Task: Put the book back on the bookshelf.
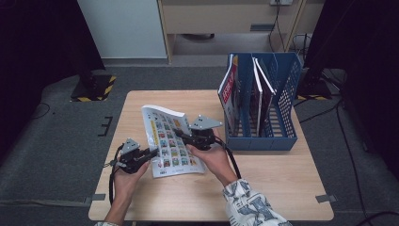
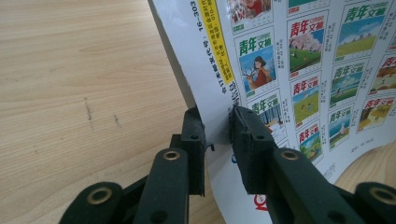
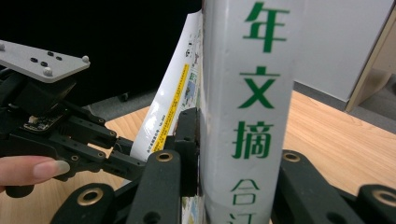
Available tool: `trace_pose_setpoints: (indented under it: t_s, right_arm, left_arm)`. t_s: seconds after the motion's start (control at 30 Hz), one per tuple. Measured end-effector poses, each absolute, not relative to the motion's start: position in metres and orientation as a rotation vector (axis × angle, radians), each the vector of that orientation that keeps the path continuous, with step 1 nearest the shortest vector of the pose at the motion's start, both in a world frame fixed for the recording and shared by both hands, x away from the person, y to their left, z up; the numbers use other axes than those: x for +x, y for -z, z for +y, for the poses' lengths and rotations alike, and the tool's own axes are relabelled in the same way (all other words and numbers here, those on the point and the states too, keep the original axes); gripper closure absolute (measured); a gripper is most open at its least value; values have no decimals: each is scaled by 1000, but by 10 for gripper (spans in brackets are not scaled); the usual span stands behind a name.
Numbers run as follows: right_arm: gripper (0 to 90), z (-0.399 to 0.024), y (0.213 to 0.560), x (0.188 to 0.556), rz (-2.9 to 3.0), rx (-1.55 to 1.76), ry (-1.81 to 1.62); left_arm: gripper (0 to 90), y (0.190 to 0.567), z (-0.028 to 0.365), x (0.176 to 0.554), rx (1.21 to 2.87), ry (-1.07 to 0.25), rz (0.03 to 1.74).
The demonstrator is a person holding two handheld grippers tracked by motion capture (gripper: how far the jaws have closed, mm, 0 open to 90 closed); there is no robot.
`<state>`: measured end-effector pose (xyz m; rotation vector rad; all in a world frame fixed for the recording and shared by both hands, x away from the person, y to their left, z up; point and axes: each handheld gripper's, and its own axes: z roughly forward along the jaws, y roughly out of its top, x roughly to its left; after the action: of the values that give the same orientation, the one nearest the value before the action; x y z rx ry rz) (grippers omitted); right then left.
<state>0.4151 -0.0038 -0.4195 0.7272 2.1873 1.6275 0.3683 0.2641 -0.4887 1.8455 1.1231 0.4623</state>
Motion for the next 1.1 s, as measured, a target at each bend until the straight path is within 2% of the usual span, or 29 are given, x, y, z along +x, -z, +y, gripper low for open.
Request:
trace_pose_setpoints:
  t_s: [0.5, 0.67, 1.0, 1.1]
  right_arm:
    - [678, -10, 412, 418, 2195, 706, -1669]
    - [693, -10, 410, 418, 2198, 700, -1658]
    - [604, -10, 410, 423, 2237, 713, -1654]
    - [637, -10, 411, 425, 2238, 727, -1653]
  left_arm:
    - [747, 481, 257, 364, 1870, -550, 1066]
    - [747, 481, 256, 363, 1870, -553, 1069]
    - [749, 480, 256, 362, 1868, -556, 1067]
    - [749, 481, 256, 362, 1868, -556, 1067]
